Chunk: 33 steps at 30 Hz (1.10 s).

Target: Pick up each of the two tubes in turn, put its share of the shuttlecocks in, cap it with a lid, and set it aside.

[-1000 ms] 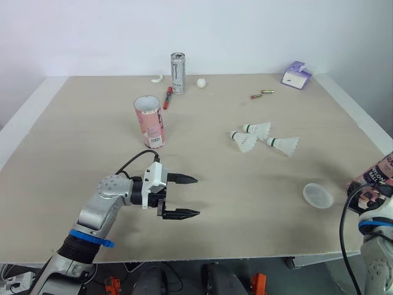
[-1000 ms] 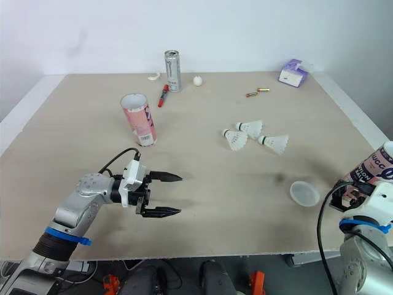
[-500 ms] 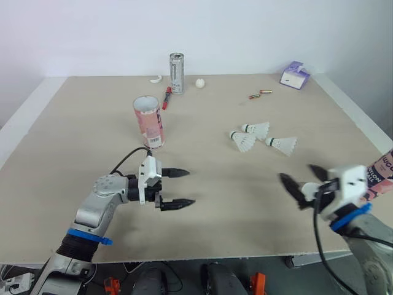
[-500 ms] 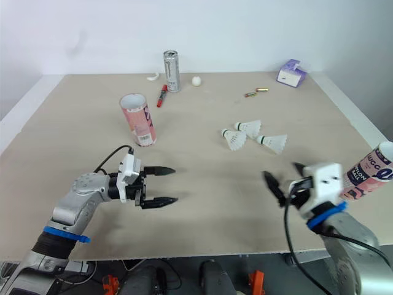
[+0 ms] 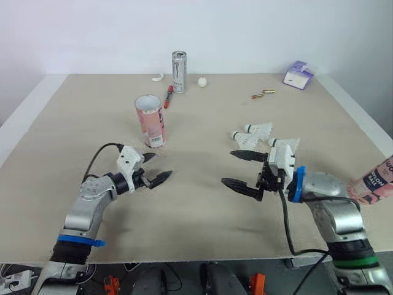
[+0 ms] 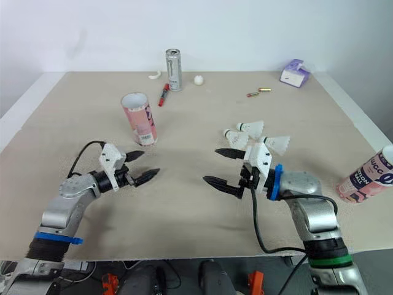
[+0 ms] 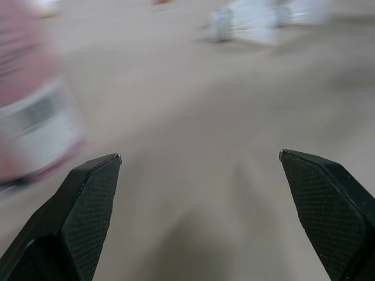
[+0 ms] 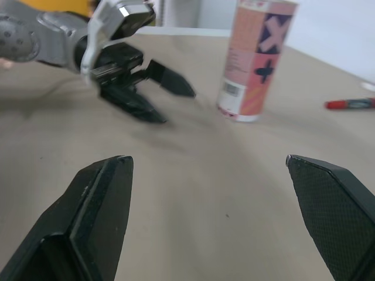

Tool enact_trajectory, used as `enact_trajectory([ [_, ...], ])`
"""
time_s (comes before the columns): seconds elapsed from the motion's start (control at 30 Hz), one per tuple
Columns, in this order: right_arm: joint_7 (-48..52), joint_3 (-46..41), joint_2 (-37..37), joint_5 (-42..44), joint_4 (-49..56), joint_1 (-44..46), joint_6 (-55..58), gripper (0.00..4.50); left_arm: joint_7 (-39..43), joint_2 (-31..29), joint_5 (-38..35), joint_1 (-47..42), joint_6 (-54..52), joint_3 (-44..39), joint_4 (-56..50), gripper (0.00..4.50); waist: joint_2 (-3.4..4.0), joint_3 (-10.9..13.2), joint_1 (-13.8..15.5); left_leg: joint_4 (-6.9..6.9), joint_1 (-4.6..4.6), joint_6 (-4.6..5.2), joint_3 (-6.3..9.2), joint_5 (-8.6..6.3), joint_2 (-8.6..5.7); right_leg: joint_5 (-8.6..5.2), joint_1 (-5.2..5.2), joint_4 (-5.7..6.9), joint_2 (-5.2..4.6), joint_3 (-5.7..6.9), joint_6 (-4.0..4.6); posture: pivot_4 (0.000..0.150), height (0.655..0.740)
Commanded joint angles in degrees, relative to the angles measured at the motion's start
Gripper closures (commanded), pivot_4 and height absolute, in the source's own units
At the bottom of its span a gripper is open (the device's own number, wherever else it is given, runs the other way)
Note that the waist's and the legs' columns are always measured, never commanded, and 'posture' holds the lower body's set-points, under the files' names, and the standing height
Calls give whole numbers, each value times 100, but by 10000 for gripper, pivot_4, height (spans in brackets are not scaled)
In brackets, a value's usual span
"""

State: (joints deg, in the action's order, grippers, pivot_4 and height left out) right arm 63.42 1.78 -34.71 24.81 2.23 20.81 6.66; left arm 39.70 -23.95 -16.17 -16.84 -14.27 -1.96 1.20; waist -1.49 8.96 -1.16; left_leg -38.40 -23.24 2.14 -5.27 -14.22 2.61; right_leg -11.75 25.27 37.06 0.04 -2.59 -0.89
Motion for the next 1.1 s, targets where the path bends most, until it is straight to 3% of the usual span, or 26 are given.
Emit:
enact_trajectory([
  [0.03,222,64,127,-91,-384,370,-266,242,-618,95,22,91,-198,-310,-415,0,0,0,2,0,0,0,0,0,-1,1,0,1,-2,1,1,1500,7400],
  [0.3,384,-19,406,14,-1031,955,-150,242,-1392,284,299,4,-42,-392,-288,0,-1,0,5,-2,2,-3,-3,2,-5,22,-2,5,-9,2,28,1500,7400],
  [1.1,-24,-90,571,-267,-1115,1122,-159,242,-1405,613,540,-1739,254,-226,2084,0,-1,-1,1,-4,0,-6,-6,3,-10,26,0,9,-10,0,28,1500,7400],
])
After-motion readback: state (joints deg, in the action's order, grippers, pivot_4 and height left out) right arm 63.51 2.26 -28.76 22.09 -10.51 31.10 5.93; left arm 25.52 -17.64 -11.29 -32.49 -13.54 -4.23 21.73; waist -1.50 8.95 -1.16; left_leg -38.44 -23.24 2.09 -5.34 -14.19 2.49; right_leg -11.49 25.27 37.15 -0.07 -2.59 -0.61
